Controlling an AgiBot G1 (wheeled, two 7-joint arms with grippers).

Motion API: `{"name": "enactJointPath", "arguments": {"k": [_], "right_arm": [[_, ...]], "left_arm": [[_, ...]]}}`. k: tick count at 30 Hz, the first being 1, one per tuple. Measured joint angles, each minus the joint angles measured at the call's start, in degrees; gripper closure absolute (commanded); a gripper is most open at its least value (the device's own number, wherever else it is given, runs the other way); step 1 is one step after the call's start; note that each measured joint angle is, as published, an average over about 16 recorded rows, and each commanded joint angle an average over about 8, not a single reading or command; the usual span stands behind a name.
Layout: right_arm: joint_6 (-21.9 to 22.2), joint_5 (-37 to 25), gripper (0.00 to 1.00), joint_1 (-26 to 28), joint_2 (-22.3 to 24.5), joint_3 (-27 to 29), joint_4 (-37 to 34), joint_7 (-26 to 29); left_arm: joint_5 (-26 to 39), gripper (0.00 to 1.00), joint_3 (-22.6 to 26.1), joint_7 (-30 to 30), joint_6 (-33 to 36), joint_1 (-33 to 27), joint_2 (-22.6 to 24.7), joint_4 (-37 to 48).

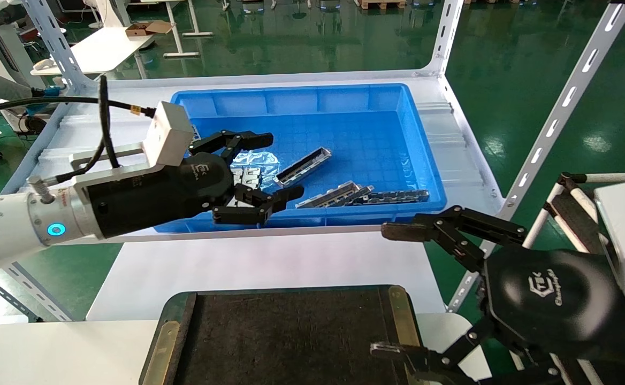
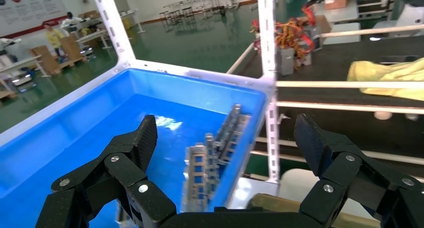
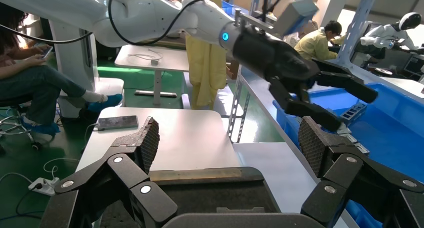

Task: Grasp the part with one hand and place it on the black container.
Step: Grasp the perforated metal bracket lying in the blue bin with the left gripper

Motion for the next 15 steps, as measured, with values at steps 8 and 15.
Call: {"name": "enactJointPath", "arguments": {"k": [8, 15], "right_arm": [[0.0, 0.0, 0.00, 0.0, 0.0, 0.0, 0.0, 0.0], [0.0, 0.0, 0.00, 0.0, 0.0, 0.0, 0.0, 0.0]], "left_arm": [[3.3, 0.00, 1.3, 6.8, -5.0, -5.6, 7.9, 13.8], [5.0, 0.00, 1.6, 13.1, -11.0, -9.5, 14.2, 25.8]]}}
